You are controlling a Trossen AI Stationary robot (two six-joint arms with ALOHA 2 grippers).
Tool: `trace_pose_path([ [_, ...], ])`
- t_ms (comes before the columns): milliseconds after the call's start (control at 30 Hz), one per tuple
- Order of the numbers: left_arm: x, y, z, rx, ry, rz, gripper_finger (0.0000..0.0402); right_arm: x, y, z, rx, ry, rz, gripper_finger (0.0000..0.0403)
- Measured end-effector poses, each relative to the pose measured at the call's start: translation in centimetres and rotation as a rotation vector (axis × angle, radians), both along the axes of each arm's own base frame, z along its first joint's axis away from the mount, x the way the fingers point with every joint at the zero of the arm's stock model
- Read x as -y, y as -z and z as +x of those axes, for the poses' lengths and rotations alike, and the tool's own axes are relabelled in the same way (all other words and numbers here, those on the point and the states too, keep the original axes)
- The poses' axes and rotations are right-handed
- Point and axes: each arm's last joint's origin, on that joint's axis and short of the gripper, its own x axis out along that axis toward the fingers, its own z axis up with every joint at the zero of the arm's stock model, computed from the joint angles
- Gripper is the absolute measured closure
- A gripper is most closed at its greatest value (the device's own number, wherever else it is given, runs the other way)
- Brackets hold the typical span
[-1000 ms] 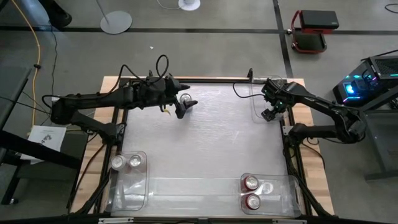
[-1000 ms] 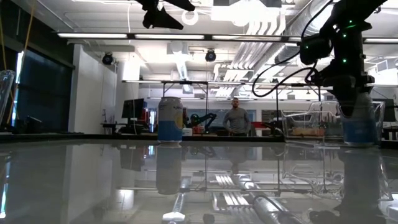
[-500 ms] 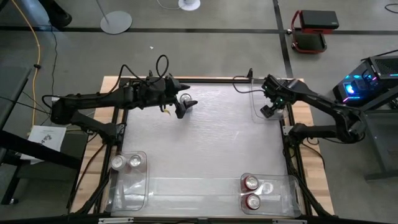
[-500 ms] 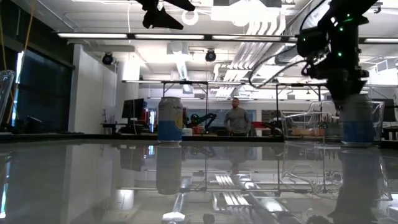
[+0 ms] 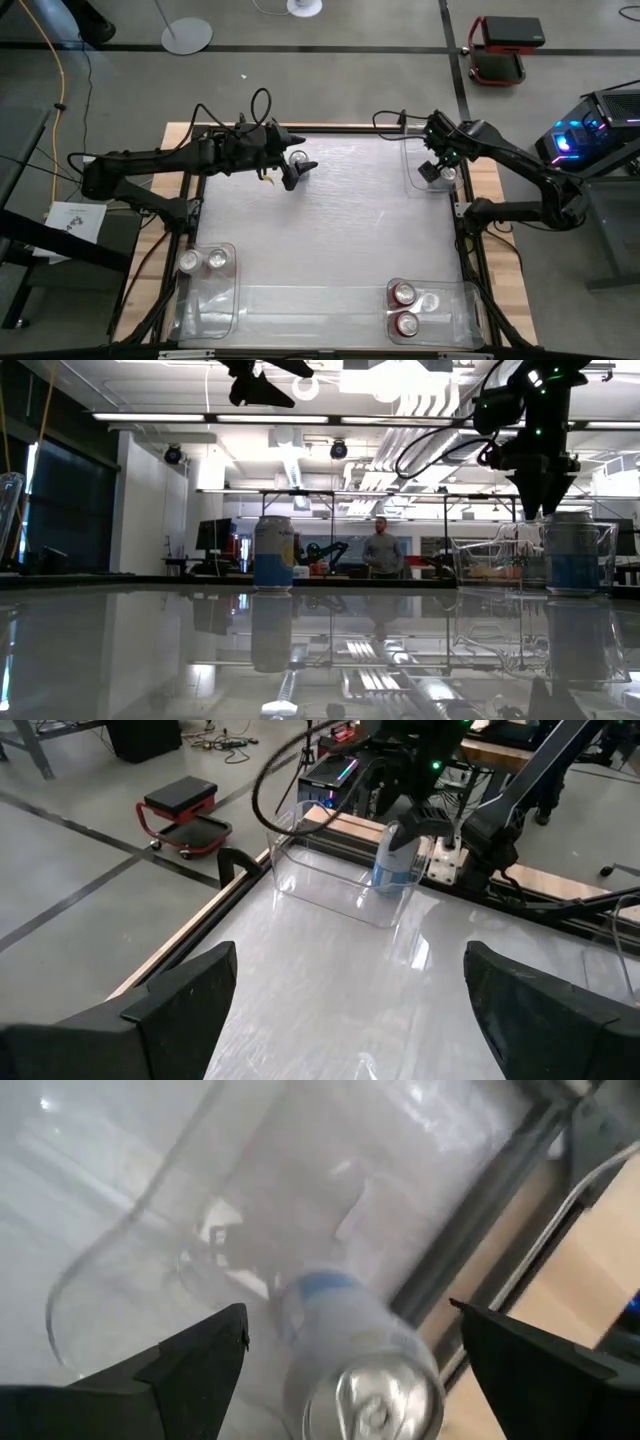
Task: Sort soda cans
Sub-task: Put the blue-white soda can into the top transparent bin
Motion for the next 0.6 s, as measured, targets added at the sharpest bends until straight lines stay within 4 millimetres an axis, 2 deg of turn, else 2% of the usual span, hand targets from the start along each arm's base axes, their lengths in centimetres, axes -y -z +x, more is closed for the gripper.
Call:
trace_pose_path([
  [100,0.0,0.1,0.0,-0.008,0.000,-0.001,0.0036,0.7,-1.0,0.7,0.092,0.005,-0.098,0.0050],
  [233,-0.2,0.4,-0.3,-0.054,-0.014,-0.041,0.0036,1.5,-4.2,2.0,0.330,0.014,-0.281,0.0050],
  [333,-1.0,0.9,-0.9,-0.112,-0.033,-0.144,0.0036,1.8,-6.5,2.7,0.529,-0.008,-0.342,0.0050],
  [433,-2.9,2.1,-1.6,-0.221,-0.101,-0.300,0.0036,2.0,-7.8,3.1,0.644,-0.024,-0.353,0.0050],
  [600,-6.9,3.5,-1.7,-0.386,-0.130,-0.476,0.0036,2.0,-8.1,3.4,0.707,-0.025,-0.343,0.0050],
])
